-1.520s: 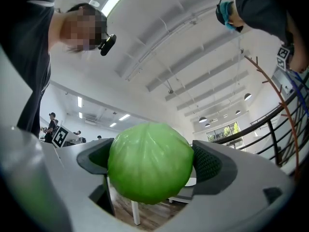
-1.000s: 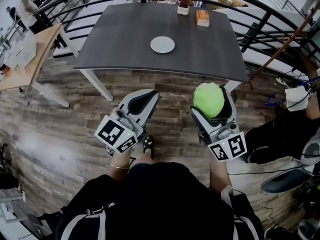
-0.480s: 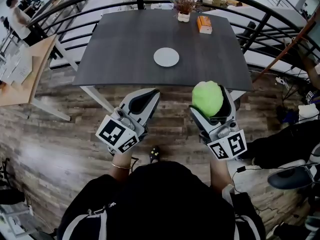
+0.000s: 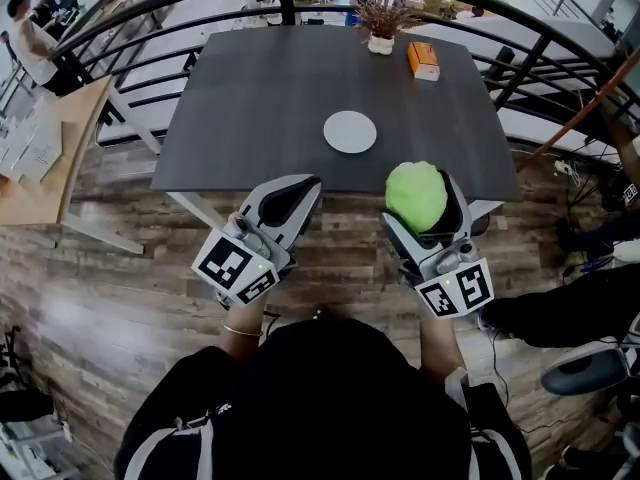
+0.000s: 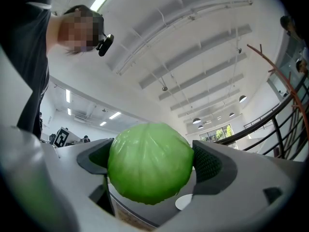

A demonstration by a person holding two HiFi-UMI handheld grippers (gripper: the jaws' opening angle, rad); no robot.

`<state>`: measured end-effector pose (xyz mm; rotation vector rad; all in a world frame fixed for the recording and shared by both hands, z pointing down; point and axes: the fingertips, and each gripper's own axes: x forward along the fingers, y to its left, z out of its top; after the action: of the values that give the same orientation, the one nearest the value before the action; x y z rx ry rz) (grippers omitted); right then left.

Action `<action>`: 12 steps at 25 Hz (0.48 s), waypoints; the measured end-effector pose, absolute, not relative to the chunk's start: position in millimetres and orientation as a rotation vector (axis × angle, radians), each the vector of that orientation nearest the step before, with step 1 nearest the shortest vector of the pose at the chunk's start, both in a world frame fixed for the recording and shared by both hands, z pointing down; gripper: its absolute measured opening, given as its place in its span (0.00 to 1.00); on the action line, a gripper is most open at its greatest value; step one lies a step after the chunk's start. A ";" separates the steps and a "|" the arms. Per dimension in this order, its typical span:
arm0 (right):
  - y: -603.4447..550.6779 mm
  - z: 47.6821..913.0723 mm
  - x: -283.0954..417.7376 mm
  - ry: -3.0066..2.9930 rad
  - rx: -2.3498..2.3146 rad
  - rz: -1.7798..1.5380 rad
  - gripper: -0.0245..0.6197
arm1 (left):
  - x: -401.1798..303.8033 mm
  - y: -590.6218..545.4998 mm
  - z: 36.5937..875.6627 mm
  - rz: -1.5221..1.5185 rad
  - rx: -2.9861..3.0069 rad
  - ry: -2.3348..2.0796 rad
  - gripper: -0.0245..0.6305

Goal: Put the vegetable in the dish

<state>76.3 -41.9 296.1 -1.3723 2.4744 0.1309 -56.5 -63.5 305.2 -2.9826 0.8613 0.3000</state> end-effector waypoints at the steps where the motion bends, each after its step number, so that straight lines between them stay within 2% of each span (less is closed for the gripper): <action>1: -47.8 296.3 73.6 2.473 -1.374 0.129 0.84 | -58.9 -69.5 305.5 0.300 -2.985 0.860 0.06; 12: -106.2 298.7 68.2 2.490 -1.389 0.098 0.83 | -62.4 -127.6 310.8 0.296 -3.018 0.869 0.05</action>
<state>68.2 -106.2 298.7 -1.3885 2.4895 0.0980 -62.4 -127.6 310.8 -3.0181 0.8687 0.2958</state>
